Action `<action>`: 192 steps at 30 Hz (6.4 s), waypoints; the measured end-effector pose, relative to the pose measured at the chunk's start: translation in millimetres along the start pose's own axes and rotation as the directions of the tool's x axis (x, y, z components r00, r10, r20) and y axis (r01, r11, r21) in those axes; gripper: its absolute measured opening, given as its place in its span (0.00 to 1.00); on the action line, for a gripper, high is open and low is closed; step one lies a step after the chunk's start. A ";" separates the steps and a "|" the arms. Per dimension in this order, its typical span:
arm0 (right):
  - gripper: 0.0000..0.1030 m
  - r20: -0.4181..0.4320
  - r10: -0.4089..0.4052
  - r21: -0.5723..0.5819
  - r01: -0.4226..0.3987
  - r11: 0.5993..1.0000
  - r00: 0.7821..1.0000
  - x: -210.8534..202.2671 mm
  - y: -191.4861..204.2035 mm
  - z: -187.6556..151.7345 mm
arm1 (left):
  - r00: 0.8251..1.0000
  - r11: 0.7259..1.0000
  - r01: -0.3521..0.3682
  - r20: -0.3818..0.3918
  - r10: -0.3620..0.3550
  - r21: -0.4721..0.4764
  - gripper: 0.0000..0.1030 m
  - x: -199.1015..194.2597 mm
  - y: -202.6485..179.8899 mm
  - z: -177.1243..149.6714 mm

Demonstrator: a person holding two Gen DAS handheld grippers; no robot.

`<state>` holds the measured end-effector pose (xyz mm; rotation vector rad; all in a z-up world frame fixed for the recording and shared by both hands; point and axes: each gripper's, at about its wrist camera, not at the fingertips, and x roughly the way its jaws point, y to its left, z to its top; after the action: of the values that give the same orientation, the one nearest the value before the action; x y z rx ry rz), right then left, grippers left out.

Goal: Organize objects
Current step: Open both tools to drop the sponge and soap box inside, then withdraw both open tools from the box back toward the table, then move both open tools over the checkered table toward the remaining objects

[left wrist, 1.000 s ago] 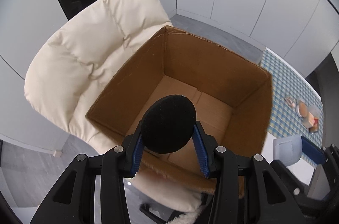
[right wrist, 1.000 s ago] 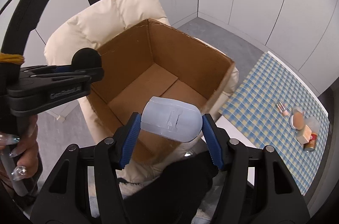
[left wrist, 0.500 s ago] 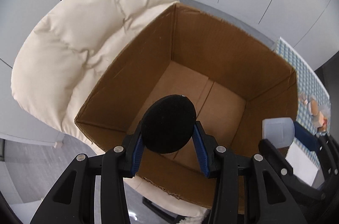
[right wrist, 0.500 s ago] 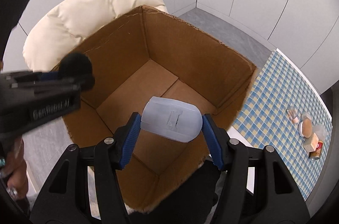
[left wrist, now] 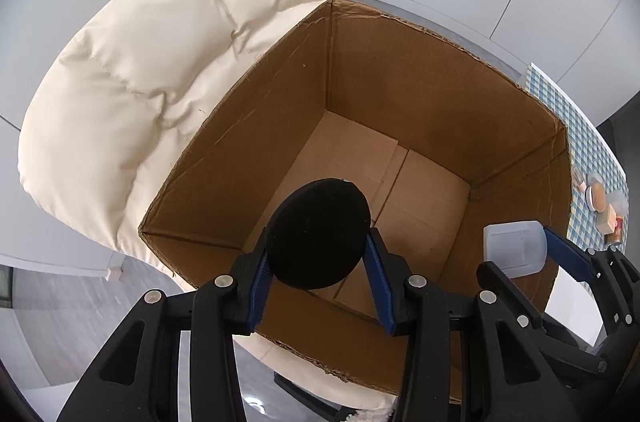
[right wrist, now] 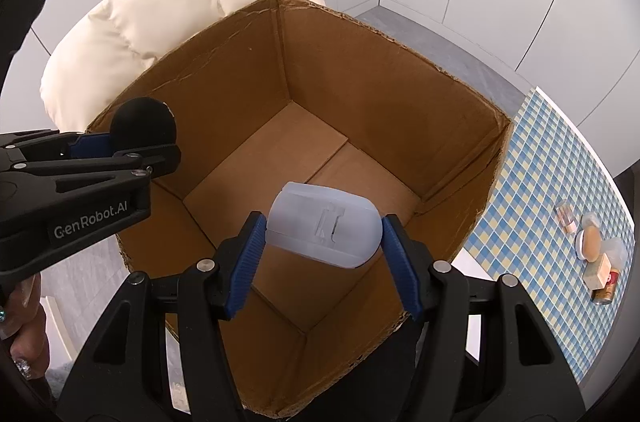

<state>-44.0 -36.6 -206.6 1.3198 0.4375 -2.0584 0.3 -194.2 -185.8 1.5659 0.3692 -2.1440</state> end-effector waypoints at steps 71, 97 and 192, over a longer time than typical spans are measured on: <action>1.00 0.123 -0.028 0.062 0.021 0.998 0.992 -118.0 -9.8 -38.0 | 0.985 0.997 0.079 0.156 -0.074 -0.027 0.74 -121.4 9.5 -72.4; 1.00 0.158 -0.034 0.057 0.025 0.998 0.987 -195.0 -6.7 -125.9 | 0.981 0.994 0.108 0.157 -0.111 0.025 0.74 -157.8 -8.6 -174.3; 1.00 -0.025 -0.446 0.680 0.342 0.648 0.895 -218.1 -270.2 -350.8 | 0.945 0.821 0.273 0.022 -0.328 0.501 0.74 -111.5 -321.2 -188.6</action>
<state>75.1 441.8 -182.1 1.5463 -0.1434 -2.8382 20.2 193.0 -156.4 1.7341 0.0235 -2.7204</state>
